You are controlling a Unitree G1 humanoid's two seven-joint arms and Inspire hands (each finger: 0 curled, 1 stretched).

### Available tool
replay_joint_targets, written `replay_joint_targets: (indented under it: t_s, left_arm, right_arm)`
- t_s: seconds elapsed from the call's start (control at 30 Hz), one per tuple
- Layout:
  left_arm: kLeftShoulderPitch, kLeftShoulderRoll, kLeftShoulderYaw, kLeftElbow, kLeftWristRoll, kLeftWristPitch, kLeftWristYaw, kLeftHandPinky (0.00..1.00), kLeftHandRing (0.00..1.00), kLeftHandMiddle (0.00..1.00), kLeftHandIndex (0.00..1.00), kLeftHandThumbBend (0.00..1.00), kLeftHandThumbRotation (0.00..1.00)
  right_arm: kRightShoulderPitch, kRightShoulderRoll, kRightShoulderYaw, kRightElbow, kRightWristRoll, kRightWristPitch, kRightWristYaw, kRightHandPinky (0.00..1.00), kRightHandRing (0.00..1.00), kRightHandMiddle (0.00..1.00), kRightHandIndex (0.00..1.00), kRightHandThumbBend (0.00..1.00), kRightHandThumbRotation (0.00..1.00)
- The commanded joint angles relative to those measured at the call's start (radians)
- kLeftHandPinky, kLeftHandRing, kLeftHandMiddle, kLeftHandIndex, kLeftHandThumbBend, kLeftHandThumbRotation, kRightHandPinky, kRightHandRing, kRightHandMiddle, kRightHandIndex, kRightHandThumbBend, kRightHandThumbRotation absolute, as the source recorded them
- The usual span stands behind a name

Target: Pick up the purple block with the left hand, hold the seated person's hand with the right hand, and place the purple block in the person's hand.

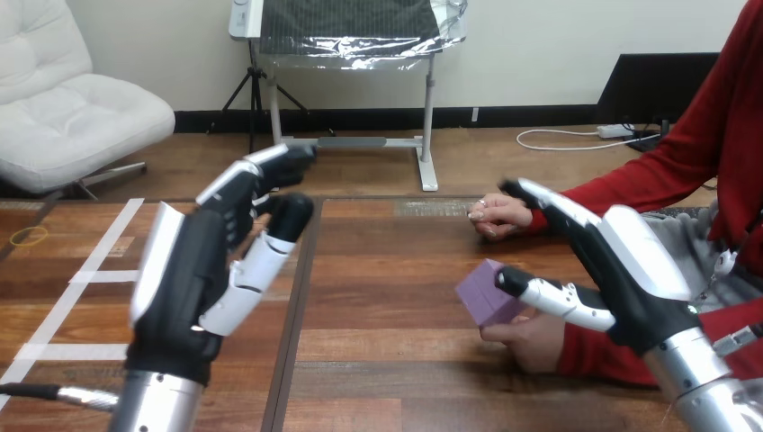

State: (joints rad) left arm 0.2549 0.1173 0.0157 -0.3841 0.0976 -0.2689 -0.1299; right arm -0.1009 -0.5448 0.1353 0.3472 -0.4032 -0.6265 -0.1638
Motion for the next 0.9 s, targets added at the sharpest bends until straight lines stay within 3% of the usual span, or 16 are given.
replay_joint_targets:
  t_s: [0.0, 0.17, 0.27, 0.5, 0.7, 0.87]
  left_arm:
    - [0.011, -0.007, 0.007, -0.104, -0.018, -0.015, 0.015, 0.68, 0.81, 0.80, 0.76, 0.63, 0.84]
    - [0.029, -0.012, 0.005, -0.121, -0.016, -0.024, 0.025, 0.64, 0.79, 0.79, 0.76, 0.63, 0.83]
    - [0.040, -0.014, 0.000, -0.133, -0.034, -0.025, 0.021, 0.64, 0.79, 0.79, 0.76, 0.63, 0.83]
    - [0.055, -0.041, -0.015, -0.142, -0.048, -0.054, 0.041, 0.63, 0.76, 0.77, 0.74, 0.69, 0.83]
    - [0.054, -0.043, -0.021, -0.119, -0.079, -0.097, 0.038, 0.62, 0.75, 0.75, 0.73, 0.61, 0.82]
    - [0.057, -0.046, -0.026, -0.099, -0.098, -0.126, 0.038, 0.61, 0.75, 0.75, 0.72, 0.57, 0.82]
  right_arm:
    - [-0.004, 0.049, -0.067, -0.164, 0.077, -0.080, -0.031, 0.71, 0.83, 0.87, 0.87, 0.77, 1.00]
    - [0.032, 0.075, -0.064, -0.217, 0.118, -0.097, -0.008, 0.71, 0.82, 0.84, 0.84, 0.81, 1.00]
    - [0.065, 0.095, -0.056, -0.273, 0.155, -0.075, 0.020, 0.71, 0.81, 0.84, 0.83, 0.85, 1.00]
    - [0.133, 0.135, -0.053, -0.331, 0.132, -0.081, 0.019, 0.68, 0.78, 0.82, 0.82, 0.91, 1.00]
    - [0.177, 0.163, -0.036, -0.368, 0.160, -0.074, 0.049, 0.67, 0.77, 0.81, 0.82, 0.90, 1.00]
    - [0.225, 0.195, -0.020, -0.393, 0.194, -0.068, 0.078, 0.75, 0.81, 0.82, 0.83, 0.87, 1.00]
